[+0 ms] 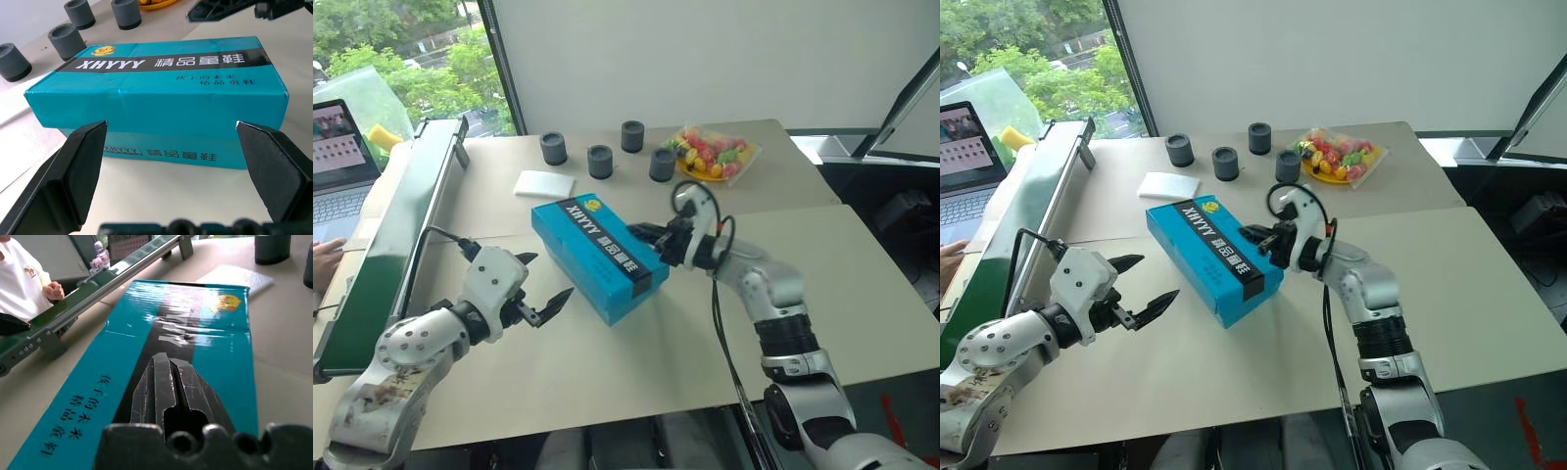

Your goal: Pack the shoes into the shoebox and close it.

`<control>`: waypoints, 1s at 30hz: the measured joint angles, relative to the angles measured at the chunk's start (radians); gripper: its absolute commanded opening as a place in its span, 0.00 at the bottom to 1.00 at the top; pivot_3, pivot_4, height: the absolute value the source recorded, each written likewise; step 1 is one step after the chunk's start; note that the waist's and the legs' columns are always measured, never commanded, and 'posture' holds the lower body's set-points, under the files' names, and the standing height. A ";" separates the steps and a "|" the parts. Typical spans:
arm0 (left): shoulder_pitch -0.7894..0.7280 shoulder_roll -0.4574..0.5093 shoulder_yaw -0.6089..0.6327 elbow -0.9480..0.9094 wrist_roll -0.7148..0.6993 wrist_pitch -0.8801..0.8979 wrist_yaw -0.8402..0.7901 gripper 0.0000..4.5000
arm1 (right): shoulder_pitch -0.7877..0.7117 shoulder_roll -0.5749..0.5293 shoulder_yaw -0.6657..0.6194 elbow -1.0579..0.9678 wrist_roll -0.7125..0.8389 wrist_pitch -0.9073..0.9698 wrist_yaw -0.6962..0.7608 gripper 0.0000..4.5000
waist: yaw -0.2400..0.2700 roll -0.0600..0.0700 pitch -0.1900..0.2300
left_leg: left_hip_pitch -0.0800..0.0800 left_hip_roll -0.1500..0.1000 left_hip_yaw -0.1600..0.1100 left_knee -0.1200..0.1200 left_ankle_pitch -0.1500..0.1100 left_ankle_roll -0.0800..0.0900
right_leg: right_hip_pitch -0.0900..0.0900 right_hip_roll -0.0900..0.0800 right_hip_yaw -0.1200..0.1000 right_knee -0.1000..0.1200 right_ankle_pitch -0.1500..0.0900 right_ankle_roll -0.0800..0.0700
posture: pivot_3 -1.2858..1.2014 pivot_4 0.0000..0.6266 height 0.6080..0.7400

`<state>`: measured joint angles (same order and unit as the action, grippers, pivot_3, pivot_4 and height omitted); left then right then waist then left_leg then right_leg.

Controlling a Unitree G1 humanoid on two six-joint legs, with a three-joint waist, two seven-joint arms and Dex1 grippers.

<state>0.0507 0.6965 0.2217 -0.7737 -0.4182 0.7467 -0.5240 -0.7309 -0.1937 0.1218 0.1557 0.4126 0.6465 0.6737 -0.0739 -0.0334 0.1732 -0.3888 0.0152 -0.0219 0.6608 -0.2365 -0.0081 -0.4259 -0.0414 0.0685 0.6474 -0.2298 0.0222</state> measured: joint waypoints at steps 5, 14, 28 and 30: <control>0.024 0.002 0.018 -0.004 -0.015 0.001 0.003 1.00 | -0.213 0.125 0.046 0.131 -0.047 -0.091 0.018 0.03 | 0.004 0.000 0.000 | 0.000 0.000 -0.002 0.000 0.000 0.000 | 0.000 0.000 0.000 0.000 0.000 0.000 | 0.52 0.24 0.93; 0.074 -0.013 0.060 -0.051 -0.018 0.017 0.043 1.00 | -0.304 0.193 0.207 0.537 -0.247 -0.263 0.096 0.03 | 0.012 0.000 0.000 | -0.001 0.000 -0.004 0.000 0.000 0.000 | 0.000 -0.003 -0.002 -0.001 0.000 0.000 | 0.52 0.24 0.93; 0.108 -0.083 0.131 -0.133 -0.049 0.078 0.144 1.00 | -0.362 0.254 0.133 0.798 -0.322 -0.429 0.111 0.03 | 0.003 0.000 -0.001 | 0.007 0.000 -0.005 0.000 0.000 0.000 | 0.005 -0.001 -0.002 0.000 0.001 -0.001 | 0.52 0.24 0.93; 0.093 -0.117 0.140 -0.128 -0.049 0.081 0.177 1.00 | -0.362 0.238 0.061 0.784 -0.276 -0.378 0.109 0.03 | 0.006 0.000 -0.001 | 0.003 0.000 -0.005 0.000 0.000 0.000 | 0.003 -0.001 -0.002 0.000 0.001 -0.001 | 0.52 0.24 0.93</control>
<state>0.1435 0.5796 0.3618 -0.9015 -0.4676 0.8275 -0.3472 -1.0933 0.0443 0.1824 0.9396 0.1362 0.2682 0.7826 -0.0681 -0.0338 0.1722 -0.3855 0.0151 -0.0270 0.6607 -0.2366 -0.0083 -0.4227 -0.0423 0.0666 0.6476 -0.2289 0.0208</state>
